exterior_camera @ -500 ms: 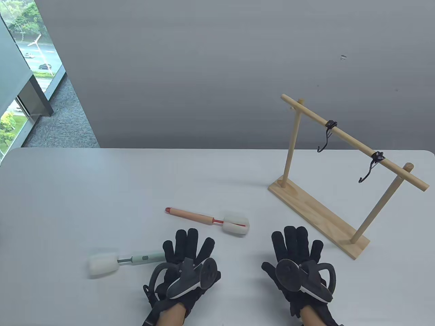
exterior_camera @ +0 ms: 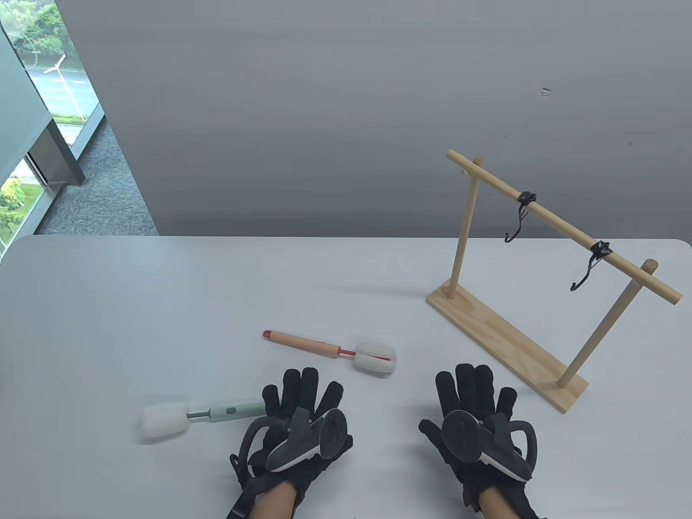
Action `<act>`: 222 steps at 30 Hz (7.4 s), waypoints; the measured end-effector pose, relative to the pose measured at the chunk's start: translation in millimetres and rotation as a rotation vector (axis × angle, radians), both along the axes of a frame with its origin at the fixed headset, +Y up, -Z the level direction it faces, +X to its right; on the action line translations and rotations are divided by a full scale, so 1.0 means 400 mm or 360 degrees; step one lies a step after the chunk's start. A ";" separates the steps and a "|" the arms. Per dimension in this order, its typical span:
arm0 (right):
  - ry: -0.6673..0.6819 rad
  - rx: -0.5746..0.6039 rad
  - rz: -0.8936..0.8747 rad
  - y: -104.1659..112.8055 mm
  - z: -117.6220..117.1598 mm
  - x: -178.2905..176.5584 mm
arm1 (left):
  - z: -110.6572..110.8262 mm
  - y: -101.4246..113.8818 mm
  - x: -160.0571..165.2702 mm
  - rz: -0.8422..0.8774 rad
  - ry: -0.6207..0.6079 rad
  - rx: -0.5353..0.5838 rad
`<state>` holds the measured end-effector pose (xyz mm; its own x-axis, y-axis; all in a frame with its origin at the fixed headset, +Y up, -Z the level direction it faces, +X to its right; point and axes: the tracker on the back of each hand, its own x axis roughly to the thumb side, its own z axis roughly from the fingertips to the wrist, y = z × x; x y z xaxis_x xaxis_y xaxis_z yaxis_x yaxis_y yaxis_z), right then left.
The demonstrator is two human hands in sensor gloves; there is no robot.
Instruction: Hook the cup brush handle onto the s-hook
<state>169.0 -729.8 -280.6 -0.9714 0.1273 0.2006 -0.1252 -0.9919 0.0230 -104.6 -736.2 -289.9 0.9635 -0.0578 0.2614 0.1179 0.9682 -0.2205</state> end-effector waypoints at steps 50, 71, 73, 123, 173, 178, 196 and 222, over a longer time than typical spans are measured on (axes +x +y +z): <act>0.0002 -0.0180 -0.0063 -0.008 -0.001 0.009 | -0.059 -0.065 -0.249 -0.0833 0.0726 -0.0062; 0.0023 -0.0209 -0.0083 -0.010 -0.003 0.007 | -0.063 -0.058 -0.216 -0.1069 0.0610 -0.0022; 0.0056 -0.0192 -0.0117 -0.009 -0.002 0.004 | -0.062 -0.041 -0.190 -0.1011 0.0563 0.0112; -0.0197 0.0437 -0.1764 0.028 -0.029 0.114 | 0.023 0.087 0.059 0.0725 0.0145 0.0598; -0.0916 0.0683 -0.1626 0.070 -0.043 0.249 | -0.015 0.021 -0.075 0.1015 0.0560 0.0341; -0.0679 0.0849 -0.1387 0.024 -0.020 0.195 | -0.015 0.019 -0.078 0.1030 0.0566 0.0341; 0.0074 0.0623 -0.1190 0.012 -0.023 0.110 | -0.036 -0.004 -0.116 0.1087 0.0604 0.0223; 0.0107 0.0511 -0.1432 0.018 -0.024 0.087 | -0.316 -0.001 0.008 -0.0252 0.0403 0.0101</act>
